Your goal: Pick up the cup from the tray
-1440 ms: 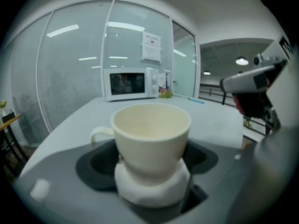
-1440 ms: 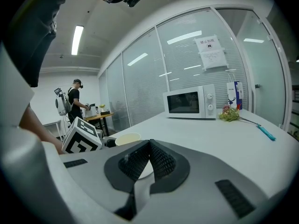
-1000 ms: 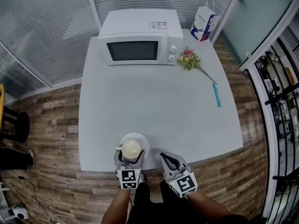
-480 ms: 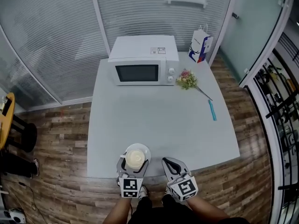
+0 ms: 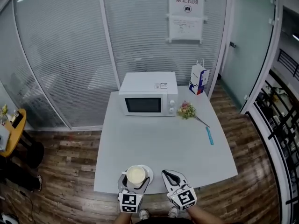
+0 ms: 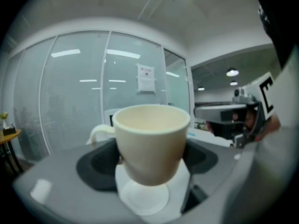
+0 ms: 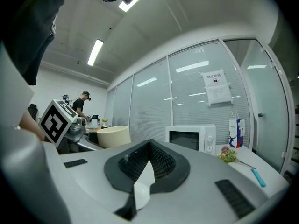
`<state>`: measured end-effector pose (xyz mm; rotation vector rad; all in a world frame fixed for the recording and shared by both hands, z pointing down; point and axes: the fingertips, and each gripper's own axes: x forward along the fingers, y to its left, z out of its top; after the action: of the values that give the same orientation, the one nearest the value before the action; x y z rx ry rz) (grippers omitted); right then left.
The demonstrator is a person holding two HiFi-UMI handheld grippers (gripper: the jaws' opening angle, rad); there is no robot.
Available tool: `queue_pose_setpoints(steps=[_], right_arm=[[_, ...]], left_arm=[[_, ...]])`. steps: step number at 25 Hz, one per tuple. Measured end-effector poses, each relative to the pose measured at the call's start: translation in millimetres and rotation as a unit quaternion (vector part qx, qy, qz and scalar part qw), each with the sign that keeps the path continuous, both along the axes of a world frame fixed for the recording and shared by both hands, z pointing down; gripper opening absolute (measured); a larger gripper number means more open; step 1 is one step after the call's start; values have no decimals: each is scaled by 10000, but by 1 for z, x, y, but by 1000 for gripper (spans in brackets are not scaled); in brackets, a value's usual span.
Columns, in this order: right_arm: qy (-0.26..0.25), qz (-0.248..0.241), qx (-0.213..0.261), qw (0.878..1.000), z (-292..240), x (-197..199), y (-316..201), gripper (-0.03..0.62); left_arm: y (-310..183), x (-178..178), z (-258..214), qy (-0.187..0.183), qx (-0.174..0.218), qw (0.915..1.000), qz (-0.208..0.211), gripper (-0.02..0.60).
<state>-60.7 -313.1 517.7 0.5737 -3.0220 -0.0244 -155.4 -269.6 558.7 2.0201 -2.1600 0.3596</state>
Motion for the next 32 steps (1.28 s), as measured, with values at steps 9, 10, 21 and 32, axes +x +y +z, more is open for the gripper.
queue_pose_setpoints(steps=[9,10,21,32], right_arm=[[-287,-72,478,9984,-46,-6,-1,6],[-302,-78,517,9982,-49,-7,-1,6],[-332,-15,680,9971,-61,-19,5,5],[-298,70,633,9975,-58,-19,2,5]], left_arm=[[7,-7,-42,-109,431,9989,-112,417],[7,-8,-45,-117,456,9988,-109,417],[9,-11,-54,-95,618,9979,-190,417],[11,-13,-51,-95,587,9980,-217,417]])
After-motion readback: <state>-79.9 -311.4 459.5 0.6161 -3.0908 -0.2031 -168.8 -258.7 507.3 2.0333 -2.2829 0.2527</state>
